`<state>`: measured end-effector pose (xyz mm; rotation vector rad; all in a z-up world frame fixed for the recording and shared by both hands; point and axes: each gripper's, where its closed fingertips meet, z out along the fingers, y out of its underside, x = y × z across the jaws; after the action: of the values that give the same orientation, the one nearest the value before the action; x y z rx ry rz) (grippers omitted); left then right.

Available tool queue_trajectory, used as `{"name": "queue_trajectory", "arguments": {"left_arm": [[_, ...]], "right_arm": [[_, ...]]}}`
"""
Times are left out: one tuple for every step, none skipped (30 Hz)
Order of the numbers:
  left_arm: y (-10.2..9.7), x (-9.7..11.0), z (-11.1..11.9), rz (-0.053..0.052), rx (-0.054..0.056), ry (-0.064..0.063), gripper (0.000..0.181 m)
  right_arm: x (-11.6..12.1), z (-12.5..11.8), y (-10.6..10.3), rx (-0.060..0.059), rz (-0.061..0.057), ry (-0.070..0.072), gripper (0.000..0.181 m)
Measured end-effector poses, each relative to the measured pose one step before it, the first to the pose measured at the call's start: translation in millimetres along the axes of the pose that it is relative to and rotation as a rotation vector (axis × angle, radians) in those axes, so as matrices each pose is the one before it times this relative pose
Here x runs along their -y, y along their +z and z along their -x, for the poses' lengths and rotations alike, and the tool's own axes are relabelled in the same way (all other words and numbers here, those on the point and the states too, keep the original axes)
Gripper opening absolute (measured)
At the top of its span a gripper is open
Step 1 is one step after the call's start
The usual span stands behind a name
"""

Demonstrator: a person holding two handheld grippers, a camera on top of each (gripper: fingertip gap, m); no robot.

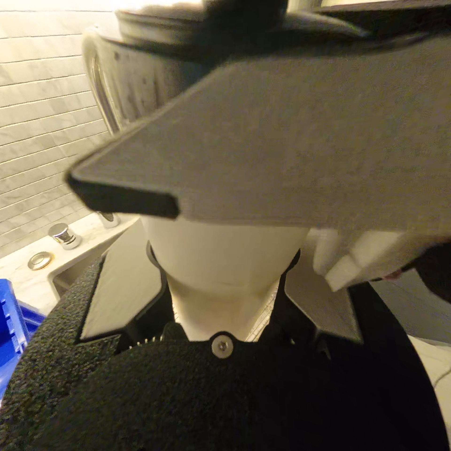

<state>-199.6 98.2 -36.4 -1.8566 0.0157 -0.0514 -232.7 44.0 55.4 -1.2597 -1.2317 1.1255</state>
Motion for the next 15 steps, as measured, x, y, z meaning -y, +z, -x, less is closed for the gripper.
{"name": "queue_trajectory", "arguments": {"left_arm": [[0.10, -0.67, -2.06, -0.0007, -0.0186, -0.0082, 0.105], [-0.65, 0.16, -2.56, -0.0031, -0.0227, -0.0106, 0.105], [-1.22, 0.56, -3.67, -0.0037, -0.0301, -0.0005, 0.104], [-1.40, 0.55, -3.90, -0.0021, -0.0287, 0.0087, 0.104], [-1.28, 0.48, -4.04, -0.0005, -0.0283, 0.0104, 0.104], [-1.00, 0.23, -4.83, 0.0020, -0.0333, 0.0140, 0.104], [-0.89, 0.75, -4.83, -0.0015, -0.0281, 0.0133, 0.104], [-0.75, 1.63, -5.05, -0.0059, -0.0273, 0.0126, 0.104], [-0.58, 1.51, -5.78, -0.0034, -0.0339, 0.0114, 0.104], [-0.32, 1.69, -5.01, -0.0047, -0.0289, 0.0018, 0.103], [-0.09, 1.69, -3.80, -0.0042, -0.0208, -0.0009, 0.103], [0.01, 0.84, -1.59, 0.0005, -0.0077, -0.0005, 0.103], [-0.30, 1.30, 0.35, -0.0039, 0.0052, 0.0018, 0.103], [-0.30, 0.29, 2.67, 0.0014, 0.0176, 0.0007, 0.103], [0.11, -0.85, 4.59, 0.0060, 0.0265, -0.0038, 0.104]], "right_arm": [[-0.86, 0.54, -0.28, 0.0093, 0.0144, -0.0066, 0.079], [1.62, 1.45, -0.87, 0.0449, 0.0095, -0.0032, 0.079], [4.55, 1.24, -1.32, 0.0641, 0.0010, -0.0037, 0.086], [4.79, 3.56, -1.66, 0.0959, 0.0007, -0.0113, 0.093], [1.40, 6.99, -2.31, 0.1281, 0.0158, -0.0126, 0.094], [-0.51, 7.67, -2.52, 0.1342, 0.0262, 0.0081, 0.094], [-0.48, 10.80, -3.24, 0.1464, 0.0203, 0.0095, 0.095], [-1.13, 7.66, -2.34, 0.1131, 0.0177, 0.0022, 0.095], [-2.68, 3.43, -1.27, 0.0724, 0.0190, -0.0158, 0.092], [-3.89, 5.71, -0.96, 0.0674, 0.0216, -0.0279, 0.079], [0.95, 1.38, 0.14, 0.0161, -0.0068, -0.0239, 0.078], [2.41, 0.77, 0.76, -0.0060, -0.0228, -0.0185, 0.078], [1.30, -0.94, 1.00, -0.0227, -0.0197, 0.0011, 0.078], [0.07, -4.10, 0.42, -0.0467, -0.0141, 0.0132, 0.078], [-1.13, -5.87, 0.60, -0.0691, -0.0093, 0.0129, 0.077]]}}
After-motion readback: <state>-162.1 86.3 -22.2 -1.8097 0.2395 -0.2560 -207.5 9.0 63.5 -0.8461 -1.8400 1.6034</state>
